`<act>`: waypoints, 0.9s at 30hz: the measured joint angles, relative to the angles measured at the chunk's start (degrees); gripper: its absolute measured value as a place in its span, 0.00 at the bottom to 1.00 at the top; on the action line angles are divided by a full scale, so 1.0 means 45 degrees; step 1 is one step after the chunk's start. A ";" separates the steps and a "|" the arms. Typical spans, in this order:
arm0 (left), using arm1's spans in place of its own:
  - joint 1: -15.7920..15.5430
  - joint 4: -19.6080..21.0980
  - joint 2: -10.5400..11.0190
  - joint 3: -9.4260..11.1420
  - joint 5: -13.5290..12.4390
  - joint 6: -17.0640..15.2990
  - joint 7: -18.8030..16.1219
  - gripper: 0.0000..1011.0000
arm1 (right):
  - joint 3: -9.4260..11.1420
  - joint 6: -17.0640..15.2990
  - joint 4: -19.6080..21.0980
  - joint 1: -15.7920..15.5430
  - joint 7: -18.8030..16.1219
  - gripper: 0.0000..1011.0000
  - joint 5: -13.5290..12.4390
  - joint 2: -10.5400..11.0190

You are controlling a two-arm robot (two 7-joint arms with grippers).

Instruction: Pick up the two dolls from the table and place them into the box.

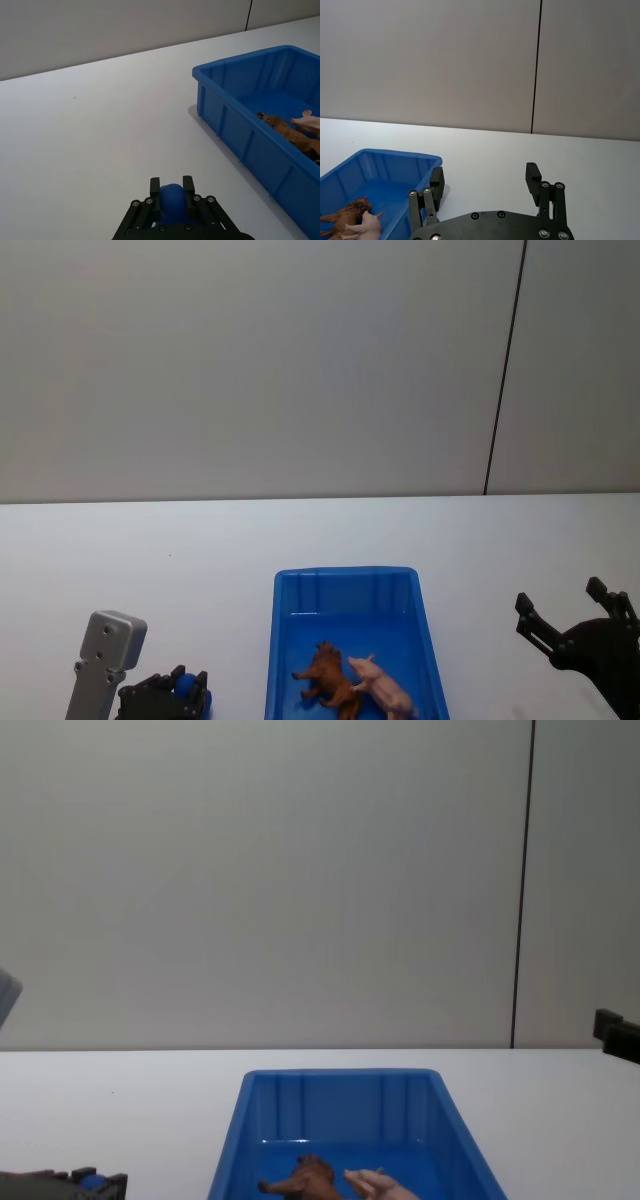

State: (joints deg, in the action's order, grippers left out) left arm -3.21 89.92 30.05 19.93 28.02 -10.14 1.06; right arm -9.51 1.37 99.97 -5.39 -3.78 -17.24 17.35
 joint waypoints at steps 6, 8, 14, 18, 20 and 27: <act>0.0015 0.0064 -0.0006 -0.0028 -0.0126 0.0317 0.0071 0.23 | 0.0000 0.0001 -0.0001 0.0000 0.0000 0.99 0.0000 0.0000; 0.0010 0.0136 -0.0009 -0.0049 -0.0209 0.0462 0.0110 0.23 | 0.0000 0.0001 -0.0001 0.0000 -0.0001 0.99 0.0000 0.0000; -0.0138 0.0446 -0.0034 -0.0121 -0.0574 0.0916 0.0316 0.20 | 0.0000 0.0001 -0.0001 0.0000 0.0000 0.99 0.0000 0.0000; -0.0296 0.0629 -0.0091 -0.0156 -0.0827 0.1171 0.0561 0.18 | 0.0000 0.0000 -0.0001 0.0000 -0.0001 0.99 0.0000 0.0000; -0.0383 0.0694 -0.0127 -0.0166 -0.0936 0.1258 0.0684 0.17 | 0.0000 0.0000 -0.0001 0.0000 0.0000 0.99 0.0000 0.0000; -0.1046 0.0863 -0.0480 -0.0171 -0.1520 0.1662 0.1584 0.15 | 0.0000 0.0000 -0.0001 0.0000 -0.0001 0.99 0.0000 0.0000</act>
State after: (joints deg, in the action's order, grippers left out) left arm -7.92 93.80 27.89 19.16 21.18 -2.65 8.19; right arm -9.51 1.37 99.97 -5.39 -3.78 -17.23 17.35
